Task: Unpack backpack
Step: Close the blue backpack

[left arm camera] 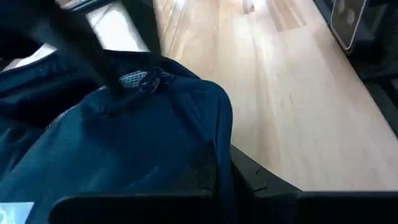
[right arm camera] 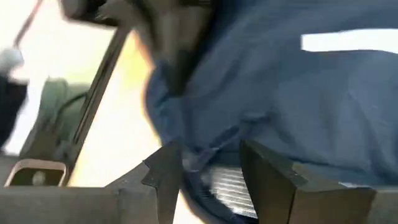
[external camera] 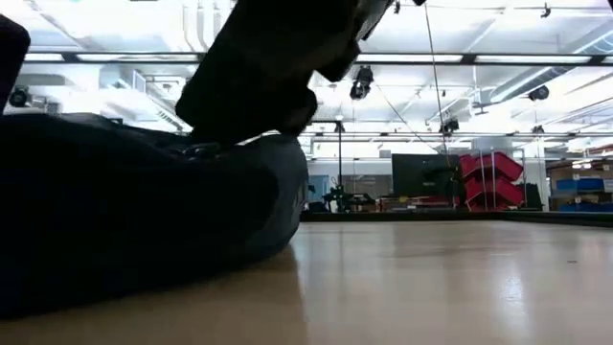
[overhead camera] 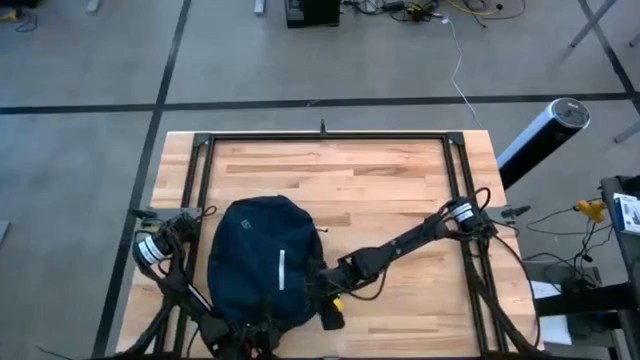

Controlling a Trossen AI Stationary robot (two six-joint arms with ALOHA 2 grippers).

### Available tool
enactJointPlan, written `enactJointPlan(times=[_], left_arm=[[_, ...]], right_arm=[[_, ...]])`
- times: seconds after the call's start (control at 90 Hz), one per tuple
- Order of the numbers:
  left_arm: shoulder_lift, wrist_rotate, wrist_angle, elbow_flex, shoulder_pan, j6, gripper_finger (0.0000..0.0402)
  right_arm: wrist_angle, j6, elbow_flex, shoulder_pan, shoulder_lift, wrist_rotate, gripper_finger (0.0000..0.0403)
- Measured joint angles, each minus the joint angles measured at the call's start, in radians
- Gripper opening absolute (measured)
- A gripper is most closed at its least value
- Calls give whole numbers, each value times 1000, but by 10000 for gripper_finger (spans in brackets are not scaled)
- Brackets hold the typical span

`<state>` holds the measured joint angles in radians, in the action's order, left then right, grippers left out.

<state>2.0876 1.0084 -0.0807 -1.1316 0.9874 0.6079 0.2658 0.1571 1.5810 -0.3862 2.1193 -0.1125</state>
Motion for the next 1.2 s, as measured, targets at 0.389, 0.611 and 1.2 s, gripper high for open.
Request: enactJointPlan(times=[0.389,0.611,1.2], left_arm=[[0,0,-1,1,-9,7,0],[0,1,-1,1,-9,14,0],[0,-29,-6,3,35,90,0]], right_arm=[[-10,-91,0,-13,56,116,101],[-18,-96,0,-11,56,119,13],[-7,-229,-2,-57,-55,420,0]])
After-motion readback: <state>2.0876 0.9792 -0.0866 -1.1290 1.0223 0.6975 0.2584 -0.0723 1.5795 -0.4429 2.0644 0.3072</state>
